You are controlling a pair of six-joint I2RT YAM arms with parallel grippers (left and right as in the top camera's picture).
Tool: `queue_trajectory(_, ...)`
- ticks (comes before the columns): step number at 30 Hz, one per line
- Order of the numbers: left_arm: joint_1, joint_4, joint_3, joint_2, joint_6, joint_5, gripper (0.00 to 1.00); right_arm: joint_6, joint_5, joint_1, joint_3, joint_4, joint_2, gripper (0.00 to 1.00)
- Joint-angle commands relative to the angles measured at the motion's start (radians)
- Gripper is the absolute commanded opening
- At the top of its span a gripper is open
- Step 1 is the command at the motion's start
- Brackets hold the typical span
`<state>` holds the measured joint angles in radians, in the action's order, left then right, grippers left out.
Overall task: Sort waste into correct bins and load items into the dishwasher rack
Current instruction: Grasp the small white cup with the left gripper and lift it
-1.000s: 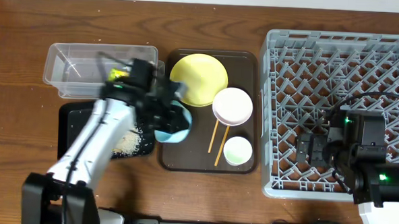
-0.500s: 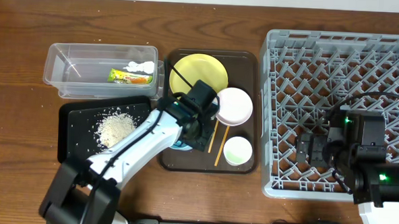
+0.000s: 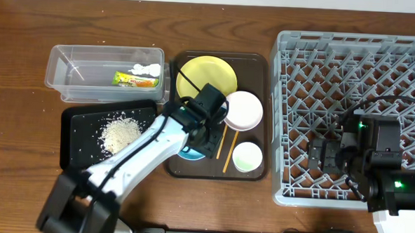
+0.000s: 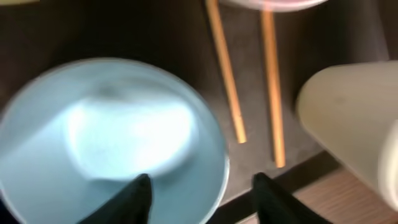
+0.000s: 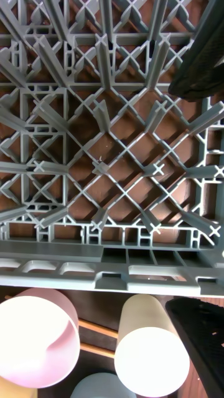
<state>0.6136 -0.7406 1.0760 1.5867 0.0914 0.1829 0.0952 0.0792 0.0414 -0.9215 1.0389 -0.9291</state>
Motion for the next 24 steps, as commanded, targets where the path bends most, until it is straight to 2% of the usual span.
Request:
queue_trajectory(1,0.001,0.029,0.035,-0.099,0.0,0.083,0.59,0.005,0.008,-0.016,-0.019,0.002,0.0,0.99)
queue_trajectory(6,0.002,0.073,0.035,-0.137,0.001,0.211,0.59,0.005,0.008,-0.016,-0.019,0.002,0.0,0.99)
queue_trajectory(19,0.114,0.097,0.027,0.044,0.001,0.211,0.57,0.005,0.008,-0.016,-0.019,0.002,0.0,0.99)
queue_trajectory(21,0.133,0.115,0.027,0.078,0.001,0.21,0.49,0.005,0.008,-0.016,-0.019,0.002,0.0,0.99)
queue_trajectory(24,0.15,0.13,0.027,0.119,0.001,0.21,0.29,0.005,0.008,-0.016,-0.019,0.002,0.0,0.99)
